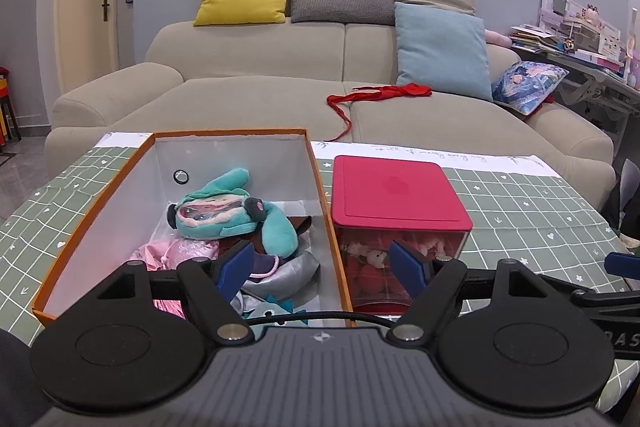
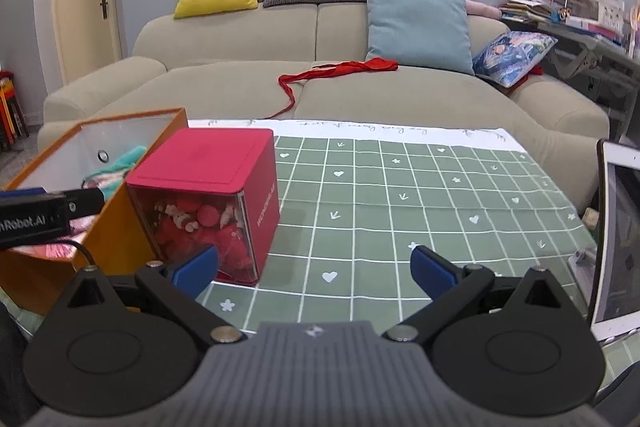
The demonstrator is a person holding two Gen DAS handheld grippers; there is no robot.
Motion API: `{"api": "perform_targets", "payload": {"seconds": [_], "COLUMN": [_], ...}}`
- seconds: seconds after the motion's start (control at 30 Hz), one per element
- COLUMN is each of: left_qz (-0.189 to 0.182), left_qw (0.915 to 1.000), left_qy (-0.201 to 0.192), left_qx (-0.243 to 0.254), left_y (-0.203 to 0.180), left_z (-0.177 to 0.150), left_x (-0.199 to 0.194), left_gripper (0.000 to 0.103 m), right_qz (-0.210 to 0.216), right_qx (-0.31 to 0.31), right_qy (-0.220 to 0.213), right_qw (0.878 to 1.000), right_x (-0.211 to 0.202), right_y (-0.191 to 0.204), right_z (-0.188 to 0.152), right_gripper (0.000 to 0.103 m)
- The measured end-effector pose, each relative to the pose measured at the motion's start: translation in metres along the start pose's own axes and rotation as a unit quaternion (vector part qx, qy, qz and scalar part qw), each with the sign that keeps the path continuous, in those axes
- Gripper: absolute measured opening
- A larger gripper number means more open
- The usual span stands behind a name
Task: Organize soft objects
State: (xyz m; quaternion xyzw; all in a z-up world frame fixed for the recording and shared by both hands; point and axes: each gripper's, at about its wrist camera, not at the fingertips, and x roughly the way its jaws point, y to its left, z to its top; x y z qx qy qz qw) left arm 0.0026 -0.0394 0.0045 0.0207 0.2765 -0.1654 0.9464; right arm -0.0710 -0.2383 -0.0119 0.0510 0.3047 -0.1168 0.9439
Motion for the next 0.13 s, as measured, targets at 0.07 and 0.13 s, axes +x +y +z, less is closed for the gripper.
{"api": "perform_targets", "payload": {"seconds": [0.07, 0.13], "left_qz": [-0.001, -0.001], "left_qw": [1.0000, 1.0000], "left_qy": [-0.004, -0.008], "left_qx": [-0.001, -0.004], "left_y": [0.0009, 0.0019], "left_z": [0.0000, 0.0004], "left_x": [-0.0009, -0.0027], "left_gripper": [0.090, 0.090], "right_qz": [-0.004, -0.003], "right_qx": [-0.013, -0.013], "right_qy": [0.005, 0.003], "right_qw": [1.000, 1.000], "right_x": [0.0014, 0.0015], "right_y": [0.0025, 0.0025], "right_z": [-0.0006, -0.0018], "right_gripper": [0.100, 0.100]}}
